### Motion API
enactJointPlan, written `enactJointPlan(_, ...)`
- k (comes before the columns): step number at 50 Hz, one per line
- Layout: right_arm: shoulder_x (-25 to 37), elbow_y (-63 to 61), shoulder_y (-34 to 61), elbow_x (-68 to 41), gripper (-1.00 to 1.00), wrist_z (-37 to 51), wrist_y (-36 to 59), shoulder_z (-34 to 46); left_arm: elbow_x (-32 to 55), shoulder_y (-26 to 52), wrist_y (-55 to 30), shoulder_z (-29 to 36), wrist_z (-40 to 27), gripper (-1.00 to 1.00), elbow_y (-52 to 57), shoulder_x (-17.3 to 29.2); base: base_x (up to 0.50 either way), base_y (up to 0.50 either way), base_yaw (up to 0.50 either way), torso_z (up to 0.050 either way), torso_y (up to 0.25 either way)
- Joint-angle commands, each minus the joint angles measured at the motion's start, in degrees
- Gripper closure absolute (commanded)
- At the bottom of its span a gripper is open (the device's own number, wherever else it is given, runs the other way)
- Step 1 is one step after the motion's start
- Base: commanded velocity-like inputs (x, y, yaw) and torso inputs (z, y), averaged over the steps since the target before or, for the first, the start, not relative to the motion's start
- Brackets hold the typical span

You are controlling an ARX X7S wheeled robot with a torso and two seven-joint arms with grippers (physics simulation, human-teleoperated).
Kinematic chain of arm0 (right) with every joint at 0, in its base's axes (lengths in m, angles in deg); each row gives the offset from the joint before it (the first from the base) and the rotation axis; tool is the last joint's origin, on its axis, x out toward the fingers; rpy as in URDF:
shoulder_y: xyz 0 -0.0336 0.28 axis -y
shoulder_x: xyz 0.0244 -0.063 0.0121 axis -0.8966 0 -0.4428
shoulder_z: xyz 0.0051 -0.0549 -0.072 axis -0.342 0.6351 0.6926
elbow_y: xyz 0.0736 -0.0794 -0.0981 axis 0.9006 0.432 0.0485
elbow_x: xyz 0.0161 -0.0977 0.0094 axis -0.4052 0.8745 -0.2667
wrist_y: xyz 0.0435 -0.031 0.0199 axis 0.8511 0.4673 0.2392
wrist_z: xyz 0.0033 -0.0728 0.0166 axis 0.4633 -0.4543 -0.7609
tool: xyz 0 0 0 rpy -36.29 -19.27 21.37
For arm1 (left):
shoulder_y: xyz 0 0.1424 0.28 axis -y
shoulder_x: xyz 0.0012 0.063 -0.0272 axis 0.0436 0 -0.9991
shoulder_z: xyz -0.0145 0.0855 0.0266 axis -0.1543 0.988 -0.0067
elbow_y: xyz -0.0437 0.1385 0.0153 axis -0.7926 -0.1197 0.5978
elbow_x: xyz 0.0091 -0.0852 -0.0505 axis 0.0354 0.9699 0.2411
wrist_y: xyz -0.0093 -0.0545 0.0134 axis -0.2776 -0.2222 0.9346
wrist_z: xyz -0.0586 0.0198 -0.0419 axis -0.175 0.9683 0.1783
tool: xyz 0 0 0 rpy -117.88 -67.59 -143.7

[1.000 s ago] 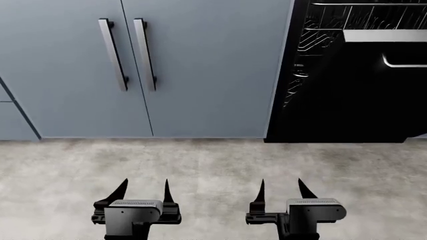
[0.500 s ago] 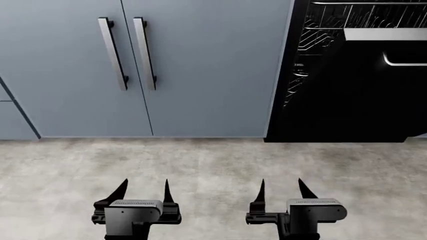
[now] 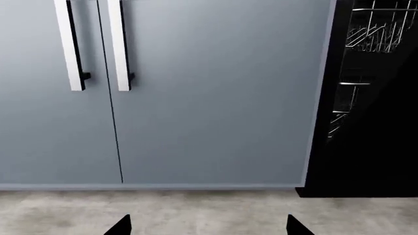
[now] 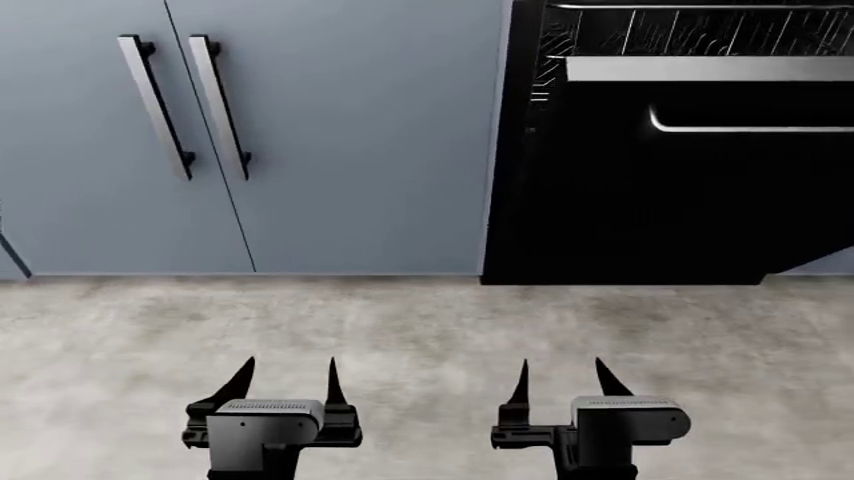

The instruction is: Close the dishwasher door

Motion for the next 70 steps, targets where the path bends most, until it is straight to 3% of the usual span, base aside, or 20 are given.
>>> enactJointPlan(1, 0.2, 0.1, 0.1, -0.3, -1.00, 0.3, 0.1, 0.2, 0.2, 0.1, 0.1, 0.3, -0.3, -1.00, -0.1, 0.2, 0.00, -0.50, 0.00, 0.000, 0.000)
enactJointPlan(70, 1.6, -0.6, -0.6, -1.8, -1.00, 0.3, -2.5, 2.0, 1.4, 0.2, 0.9, 1.7, -1.6, -1.00, -0.1, 1.3, 0.00, -0.47, 0.00, 0.000, 0.000)
